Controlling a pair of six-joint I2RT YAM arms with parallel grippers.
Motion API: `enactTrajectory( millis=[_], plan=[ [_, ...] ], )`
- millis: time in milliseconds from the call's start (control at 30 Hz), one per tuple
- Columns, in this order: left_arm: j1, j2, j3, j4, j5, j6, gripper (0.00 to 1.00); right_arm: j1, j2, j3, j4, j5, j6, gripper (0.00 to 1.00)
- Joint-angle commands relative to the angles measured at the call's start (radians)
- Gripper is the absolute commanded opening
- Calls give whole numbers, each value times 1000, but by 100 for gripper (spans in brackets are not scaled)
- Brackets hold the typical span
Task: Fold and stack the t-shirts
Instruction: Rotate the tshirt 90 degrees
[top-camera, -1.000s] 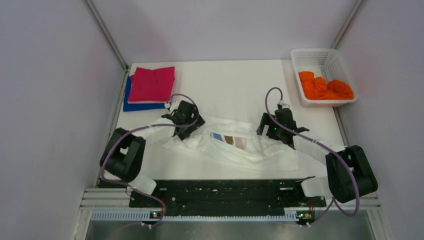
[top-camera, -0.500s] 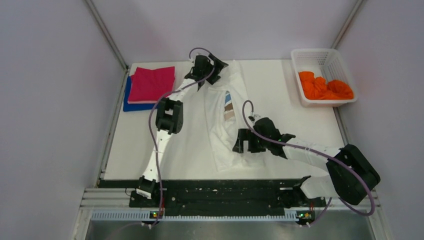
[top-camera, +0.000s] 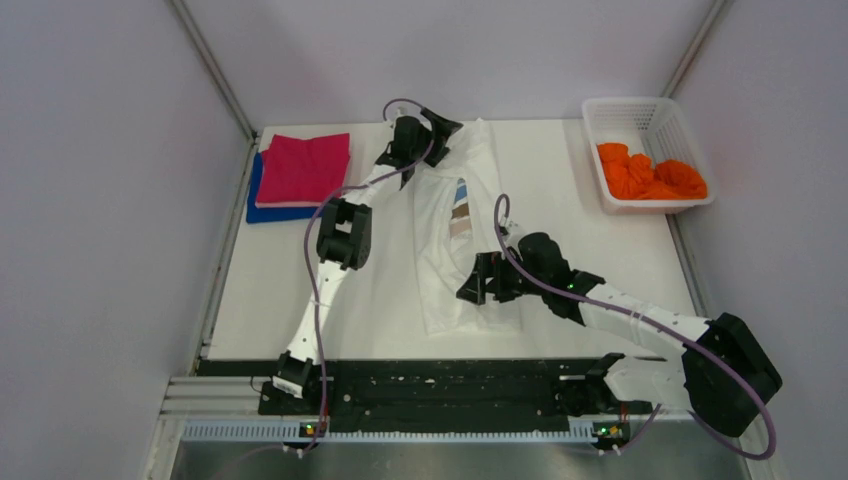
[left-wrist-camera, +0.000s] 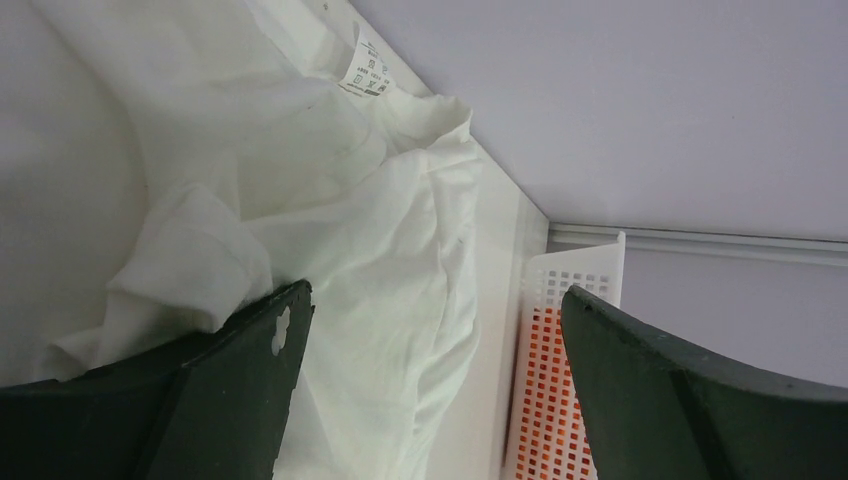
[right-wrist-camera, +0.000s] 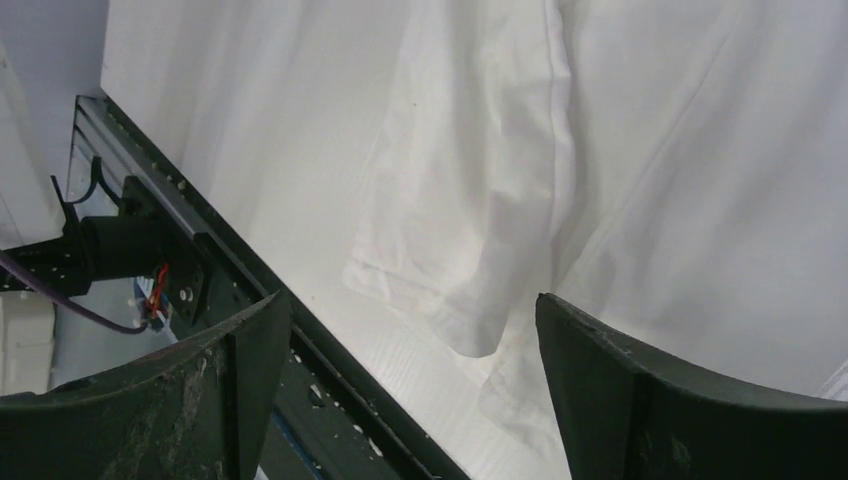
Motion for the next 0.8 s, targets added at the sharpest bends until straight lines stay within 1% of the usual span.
enactTrajectory(
  millis=[0,67,100,200,300,367,433,500,533,567,767],
  plan=[
    [-9,-115,-22,-49,-61,97,99,11,7,-4,59,21,82,83],
    [-11,-142,-51,-55,-95,117,99,18,41,-2,62,51,100,77],
    [-13,-150,-66,-55,-109,121,99,25,60,2,65,69,106,75],
    [-11,-146,-77,-54,-113,120,99,44,119,24,62,120,118,72],
    [-11,-131,-78,-52,-109,116,99,55,174,39,77,127,117,68],
    [-11,-123,-78,-58,-115,115,99,58,199,42,92,115,123,55],
    [-12,-116,-78,-60,-116,116,99,66,199,35,105,109,140,34],
    [-11,-111,-78,-63,-115,119,99,72,167,18,110,112,158,17],
    [-10,-109,-78,-67,-125,121,99,75,152,10,104,114,164,5],
    [-11,-110,-78,-71,-131,122,99,77,137,3,94,114,172,0],
    [-10,-122,-73,-102,-178,165,99,107,53,-90,59,88,253,0]
  ],
)
